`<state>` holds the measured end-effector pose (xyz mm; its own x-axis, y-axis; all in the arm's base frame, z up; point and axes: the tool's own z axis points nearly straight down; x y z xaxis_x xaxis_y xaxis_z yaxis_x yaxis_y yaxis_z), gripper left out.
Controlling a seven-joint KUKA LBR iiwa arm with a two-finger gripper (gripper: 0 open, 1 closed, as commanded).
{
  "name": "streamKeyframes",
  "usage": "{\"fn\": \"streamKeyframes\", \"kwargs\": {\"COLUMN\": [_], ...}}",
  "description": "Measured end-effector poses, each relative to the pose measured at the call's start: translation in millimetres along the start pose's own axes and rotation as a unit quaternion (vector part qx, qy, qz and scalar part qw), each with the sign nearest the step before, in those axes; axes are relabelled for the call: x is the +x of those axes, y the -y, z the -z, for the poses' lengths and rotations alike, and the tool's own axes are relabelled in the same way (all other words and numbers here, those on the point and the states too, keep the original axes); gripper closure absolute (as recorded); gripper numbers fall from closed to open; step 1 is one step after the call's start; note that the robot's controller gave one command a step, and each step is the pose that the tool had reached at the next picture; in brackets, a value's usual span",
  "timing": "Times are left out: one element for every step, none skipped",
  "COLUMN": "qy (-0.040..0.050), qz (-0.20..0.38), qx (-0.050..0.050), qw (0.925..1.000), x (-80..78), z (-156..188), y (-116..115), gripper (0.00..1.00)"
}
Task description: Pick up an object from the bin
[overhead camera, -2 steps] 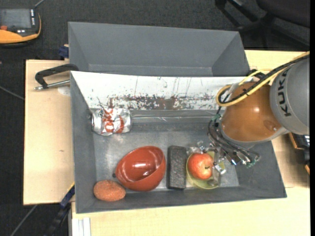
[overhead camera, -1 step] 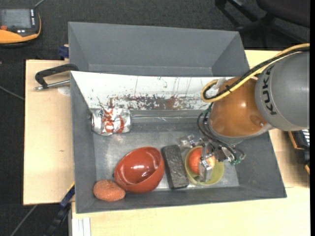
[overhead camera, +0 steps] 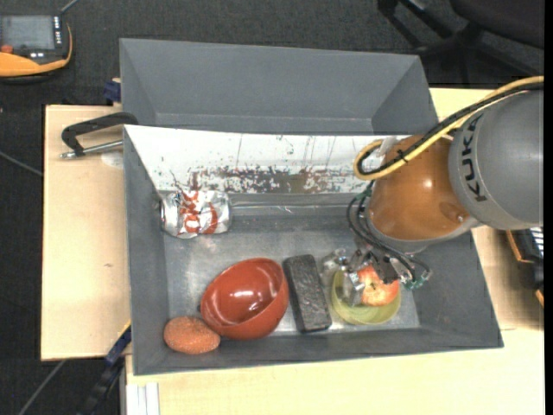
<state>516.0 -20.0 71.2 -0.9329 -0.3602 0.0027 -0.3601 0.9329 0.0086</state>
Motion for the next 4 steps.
{"fn": "streamKeyframes", "kwargs": {"qy": [0.0092,0.0167,0.0251,0.026], "qz": [0.007,-0.061,-0.1,-0.206], "qx": [0.001,0.001,0.002,-0.001], "qw": [0.9999,0.998,0.9947,0.9783], "x": [-72.0,-108.6,-96.2,-80.2], "z": [66,128,220,195], "y": [-29,-42,-18,-10], "gripper": [1.0,1.0,1.0,1.0]}}
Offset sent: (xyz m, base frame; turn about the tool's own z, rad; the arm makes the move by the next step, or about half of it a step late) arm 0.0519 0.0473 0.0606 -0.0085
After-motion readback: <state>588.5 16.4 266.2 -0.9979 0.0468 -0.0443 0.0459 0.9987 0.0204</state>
